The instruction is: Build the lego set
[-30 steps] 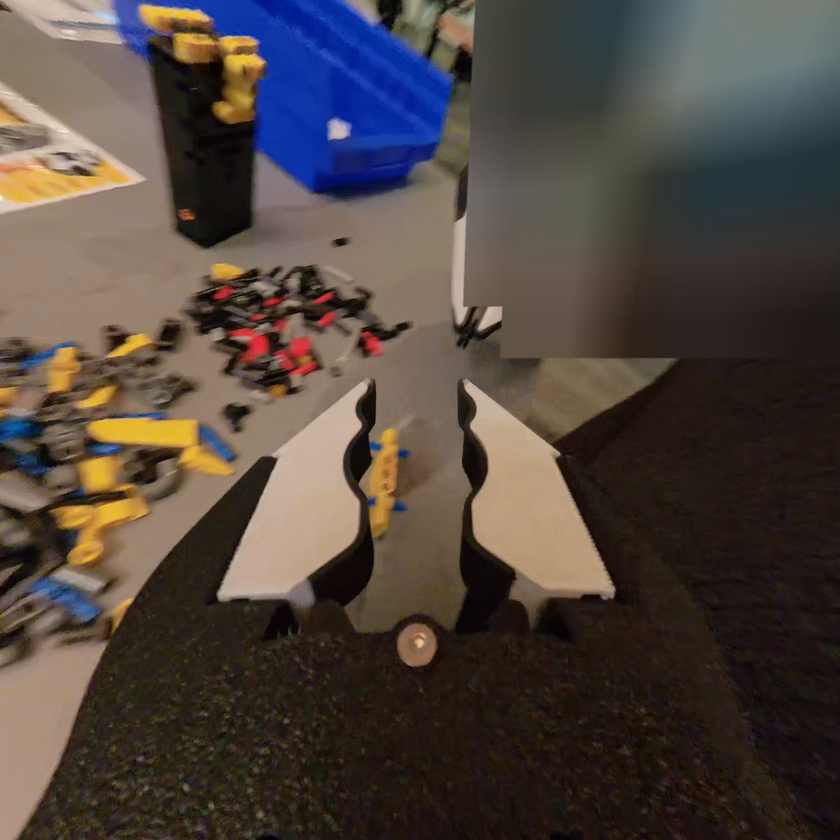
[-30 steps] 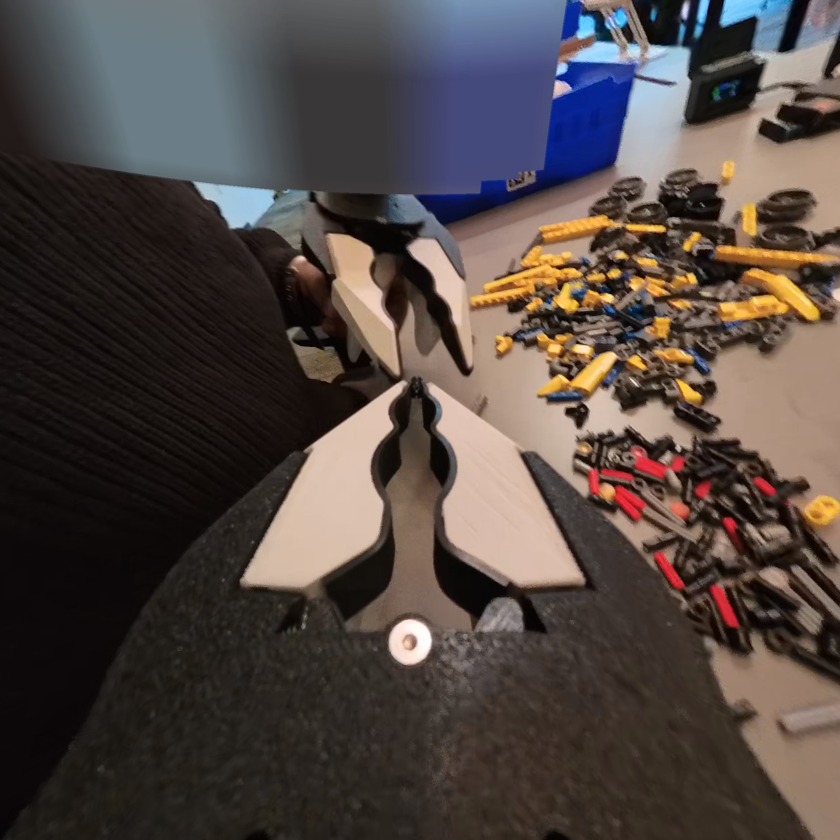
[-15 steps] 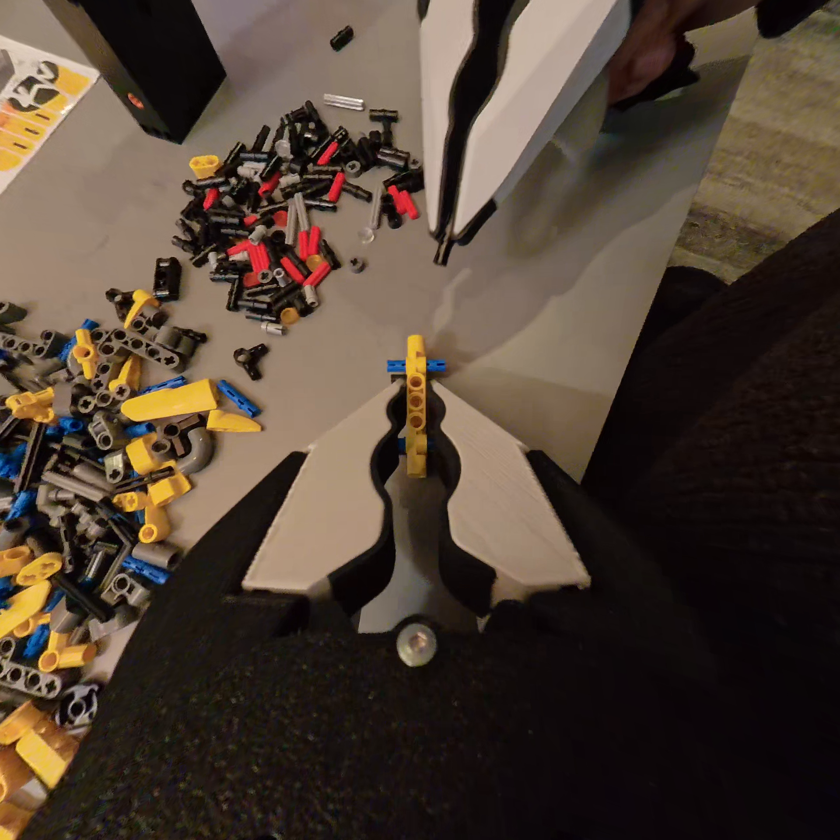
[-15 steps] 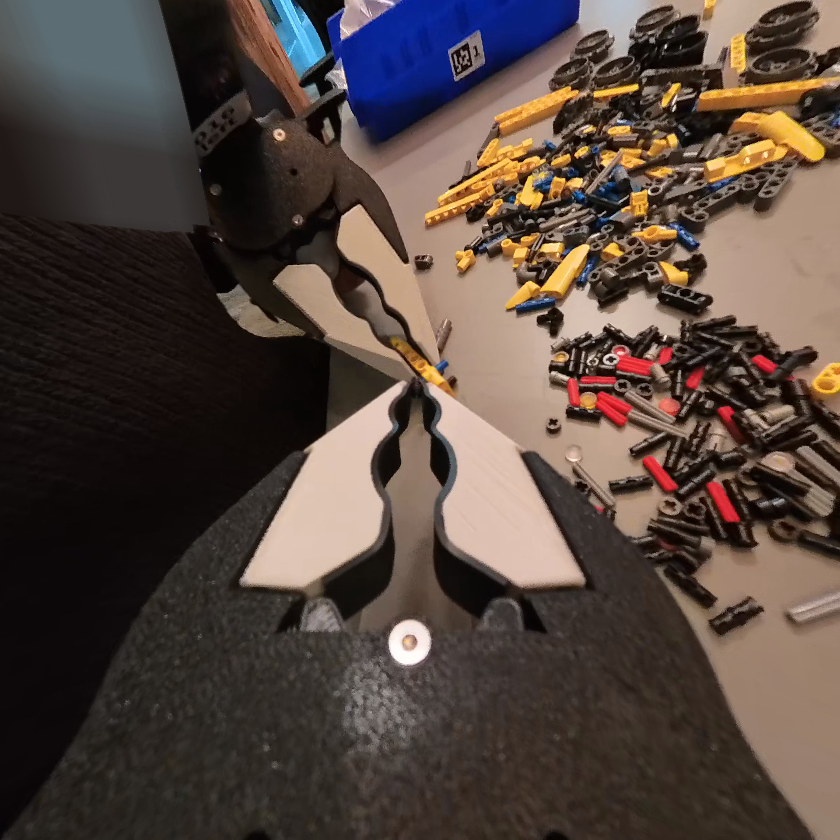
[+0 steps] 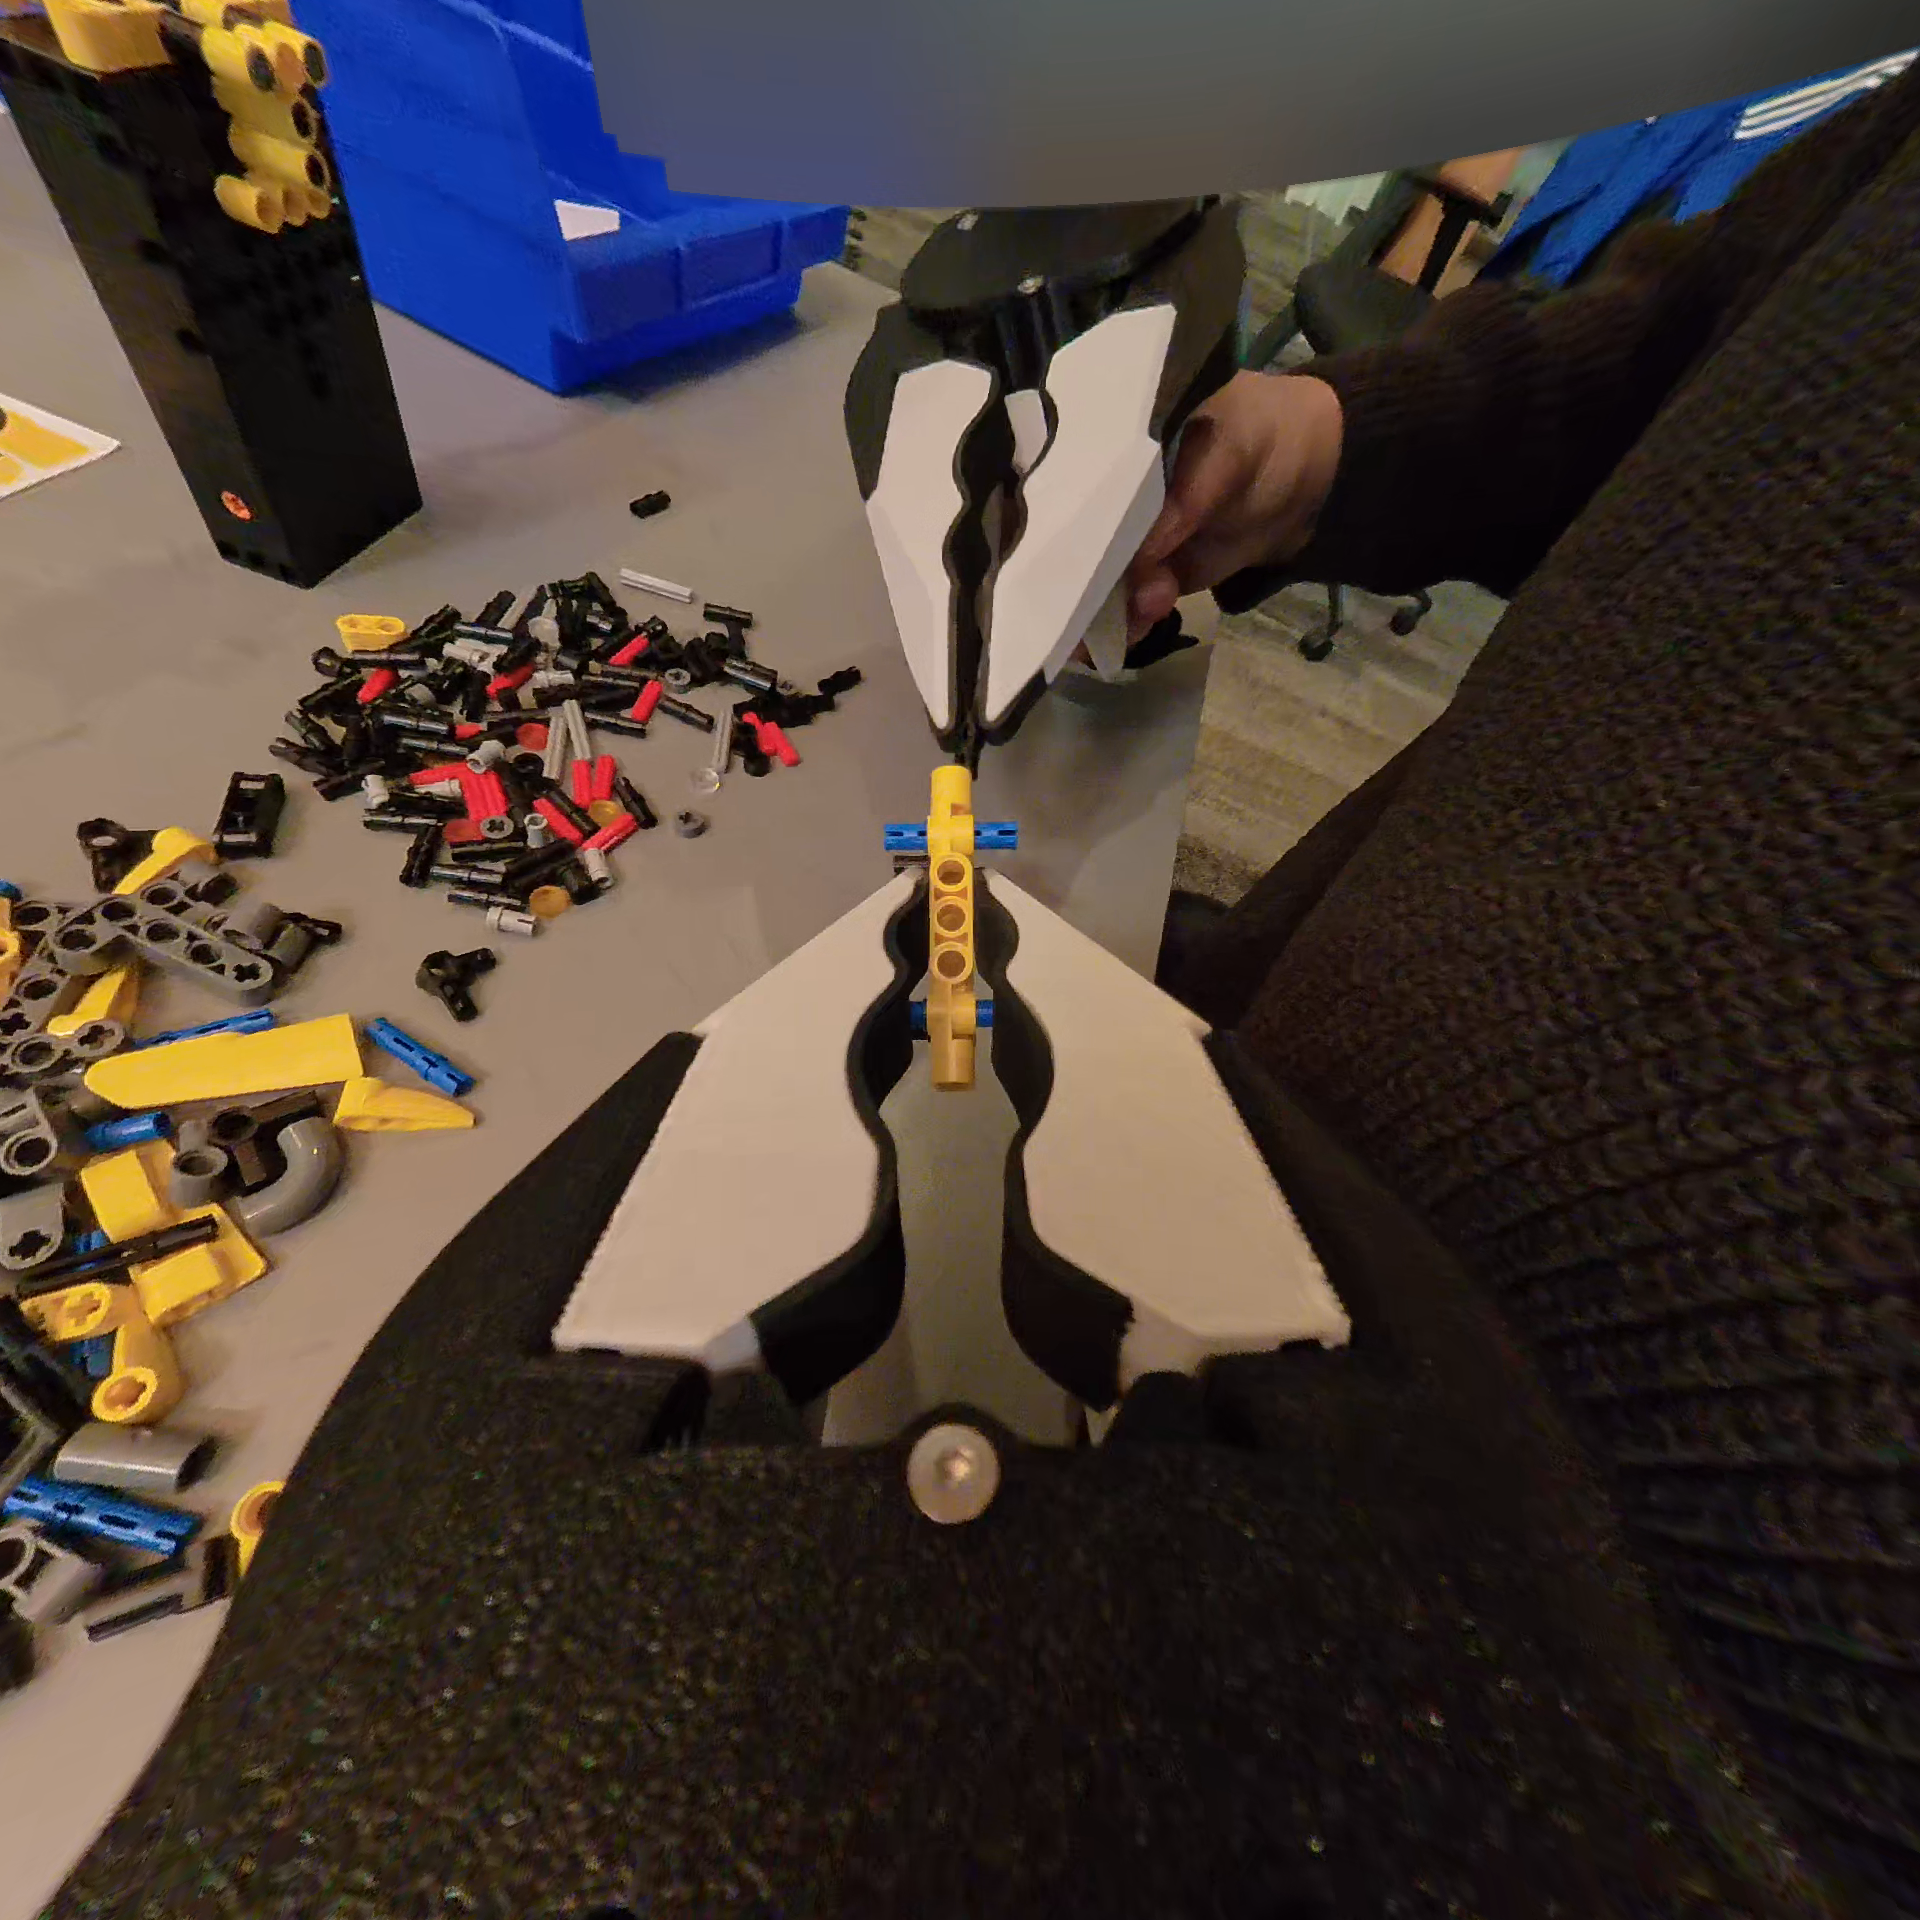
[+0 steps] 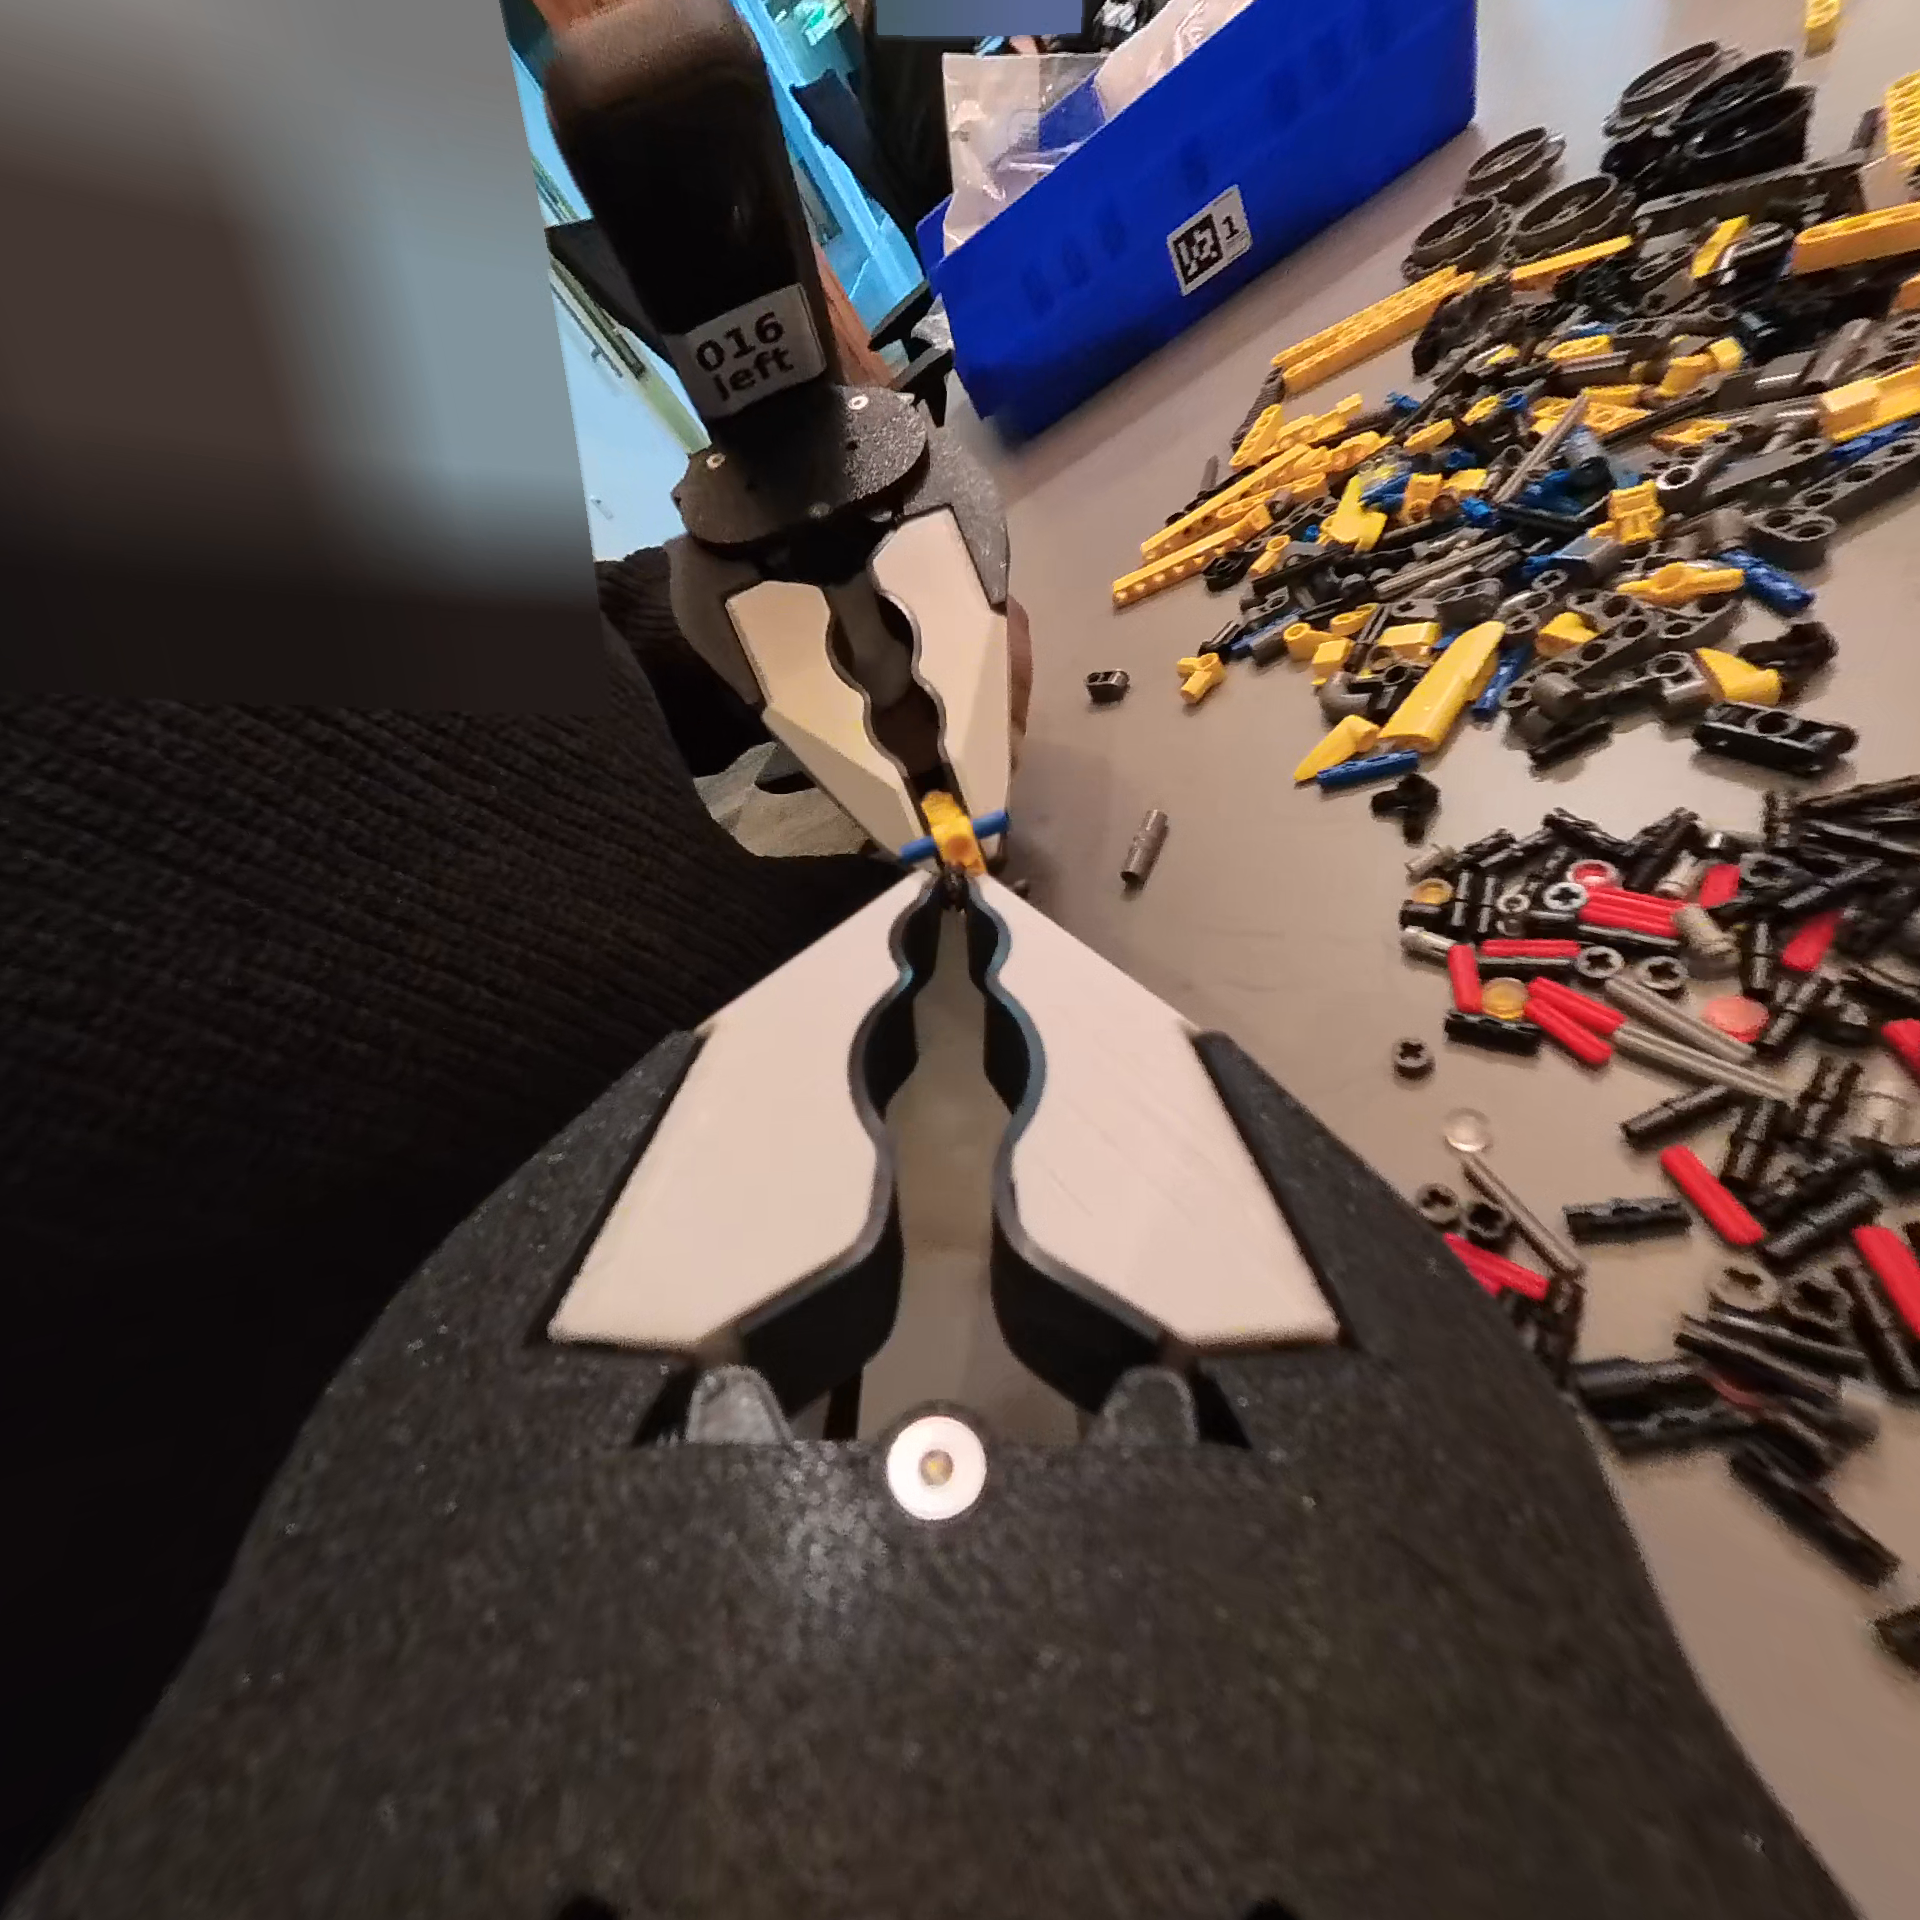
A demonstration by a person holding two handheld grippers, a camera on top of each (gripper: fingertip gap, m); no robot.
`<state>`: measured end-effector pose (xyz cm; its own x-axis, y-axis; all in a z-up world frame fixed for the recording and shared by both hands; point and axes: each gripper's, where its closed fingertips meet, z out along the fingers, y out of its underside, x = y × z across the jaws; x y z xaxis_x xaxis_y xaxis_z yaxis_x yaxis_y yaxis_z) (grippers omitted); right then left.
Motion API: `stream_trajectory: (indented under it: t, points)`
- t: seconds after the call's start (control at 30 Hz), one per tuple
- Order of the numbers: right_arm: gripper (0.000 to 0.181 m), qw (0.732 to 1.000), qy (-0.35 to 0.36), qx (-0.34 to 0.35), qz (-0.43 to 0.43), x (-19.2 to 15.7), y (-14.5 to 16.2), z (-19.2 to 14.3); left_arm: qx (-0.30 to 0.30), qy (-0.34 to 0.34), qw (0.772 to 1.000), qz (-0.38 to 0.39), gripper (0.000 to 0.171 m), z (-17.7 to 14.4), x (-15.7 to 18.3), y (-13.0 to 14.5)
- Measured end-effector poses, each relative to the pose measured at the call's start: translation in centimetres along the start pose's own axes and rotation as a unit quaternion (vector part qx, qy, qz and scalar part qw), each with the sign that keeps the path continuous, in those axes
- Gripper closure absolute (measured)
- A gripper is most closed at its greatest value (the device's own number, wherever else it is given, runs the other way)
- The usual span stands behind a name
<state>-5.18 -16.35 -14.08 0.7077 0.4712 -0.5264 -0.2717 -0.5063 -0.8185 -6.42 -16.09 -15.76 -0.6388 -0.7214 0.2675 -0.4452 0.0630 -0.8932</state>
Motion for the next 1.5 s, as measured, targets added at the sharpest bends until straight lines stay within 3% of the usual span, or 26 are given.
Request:
stream_trajectory:
  t: [0.53, 0.87, 1.5]
  points:
    - [0.178, 0.999, -0.012, -0.029, 0.014, -0.1, 1.1, 0.2, -0.028, 0.009, 0.999, 0.019, 0.165, 0.6, 0.6, 0.9]
    - [0.177, 0.991, -0.047, -0.038, 0.119, -0.2, 1.7, 0.1, -0.039, 0.000, 0.998, 0.041, 0.166, 0.8, 0.8, 1.3]
    - [0.178, 0.988, -0.040, -0.085, -0.126, -1.2, 2.3, 0.1, -0.046, 0.042, 0.997, 0.040, 0.166, 0.9, 1.8, 1.5]
